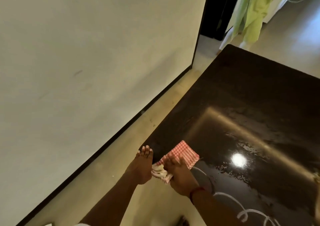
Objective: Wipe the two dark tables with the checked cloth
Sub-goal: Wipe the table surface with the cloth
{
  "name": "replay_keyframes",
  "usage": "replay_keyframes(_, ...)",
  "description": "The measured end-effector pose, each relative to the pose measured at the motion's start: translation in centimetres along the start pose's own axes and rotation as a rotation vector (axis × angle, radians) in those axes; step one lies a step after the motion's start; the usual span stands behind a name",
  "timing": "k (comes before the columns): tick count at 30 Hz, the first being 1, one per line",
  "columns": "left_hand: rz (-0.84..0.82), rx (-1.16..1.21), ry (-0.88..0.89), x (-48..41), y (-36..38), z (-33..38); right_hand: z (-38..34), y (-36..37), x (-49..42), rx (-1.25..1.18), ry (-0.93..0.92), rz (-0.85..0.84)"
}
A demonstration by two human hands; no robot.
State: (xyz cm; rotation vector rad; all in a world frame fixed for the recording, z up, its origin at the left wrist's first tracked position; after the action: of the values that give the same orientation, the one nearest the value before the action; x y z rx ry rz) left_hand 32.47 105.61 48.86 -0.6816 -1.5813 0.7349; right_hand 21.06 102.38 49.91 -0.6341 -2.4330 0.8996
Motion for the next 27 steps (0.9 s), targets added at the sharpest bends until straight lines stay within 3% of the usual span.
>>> replay_keyframes(4,-0.068,0.032,0.03,0.2,-0.3,0.1,0.3,-1.1,1.2,0.037,-0.098,-0.033)
replay_keyframes(8,-0.097,0.049,0.013,0.4,-0.5,0.6,5.5,-5.4,2.4,-0.05,0.205,0.181)
replay_keyframes(11,-0.108,0.056,0.005,0.5,-0.4,0.9,5.1,-4.4,3.9,-0.061,0.309,0.192)
replay_keyframes(15,-0.118,0.051,0.017,0.3,-0.3,0.6,1.6,0.5,5.1,-0.047,0.054,0.033)
replay_keyframes(18,-0.113,0.055,0.025,0.2,-0.1,0.7,3.0,2.2,6.3,0.027,-0.064,-0.11)
replay_keyframes(20,-0.109,0.052,0.02,0.2,-0.1,0.8,5.5,0.3,6.4,0.008,-0.012,-0.036)
replay_keyframes(24,-0.118,0.06,0.017,0.0,0.3,0.9,10.7,-4.8,7.5,-0.124,0.279,0.265)
replay_keyframes(27,-0.11,0.055,0.019,0.0,0.4,1.0,9.0,-4.2,8.2,-0.126,0.327,0.292)
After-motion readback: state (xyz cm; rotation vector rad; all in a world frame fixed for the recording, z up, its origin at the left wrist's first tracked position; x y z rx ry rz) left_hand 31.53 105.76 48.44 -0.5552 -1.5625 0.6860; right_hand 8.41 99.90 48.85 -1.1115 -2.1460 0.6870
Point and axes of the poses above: each hand's wrist, its own x-axis away from the middle knuckle, its own y-axis out of the palm, z = x × y, the point moved 10 cm from there along -x, towards the middle knuckle, and after that the axes turned 14 degrees about -x, right-handed, at the moved point
